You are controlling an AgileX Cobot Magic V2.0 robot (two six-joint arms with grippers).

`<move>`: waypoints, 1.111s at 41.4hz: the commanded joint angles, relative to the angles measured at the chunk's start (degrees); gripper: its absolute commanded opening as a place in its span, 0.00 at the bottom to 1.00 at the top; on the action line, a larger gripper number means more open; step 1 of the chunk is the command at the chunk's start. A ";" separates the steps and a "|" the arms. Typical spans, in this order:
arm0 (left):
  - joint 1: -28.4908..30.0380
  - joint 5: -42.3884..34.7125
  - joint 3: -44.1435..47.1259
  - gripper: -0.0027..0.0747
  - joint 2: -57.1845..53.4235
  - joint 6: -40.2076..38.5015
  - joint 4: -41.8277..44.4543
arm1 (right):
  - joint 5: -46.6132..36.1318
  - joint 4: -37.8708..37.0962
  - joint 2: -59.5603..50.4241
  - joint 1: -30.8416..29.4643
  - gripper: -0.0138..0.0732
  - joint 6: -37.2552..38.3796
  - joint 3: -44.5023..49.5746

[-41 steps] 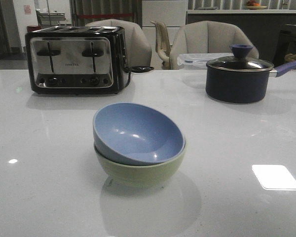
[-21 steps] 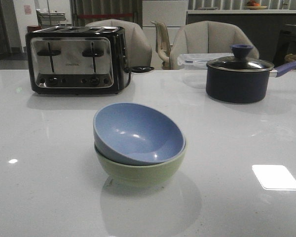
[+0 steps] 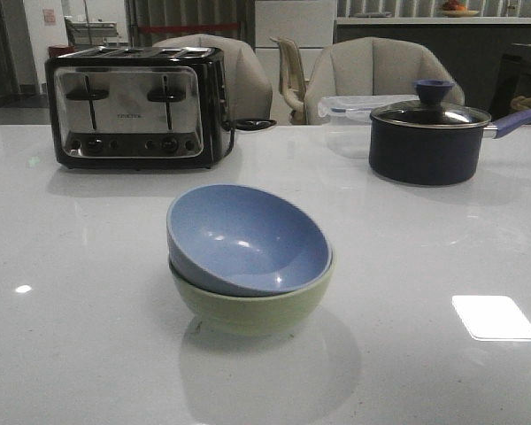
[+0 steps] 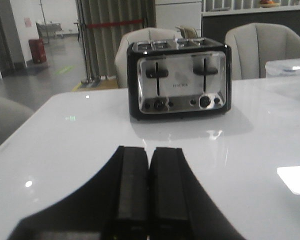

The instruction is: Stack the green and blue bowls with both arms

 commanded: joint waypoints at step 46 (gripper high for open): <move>0.00 -7.02 0.33 0.16 -0.94 -0.52 -0.31 | -4.28 -0.10 -1.25 -0.28 0.20 -0.01 -0.67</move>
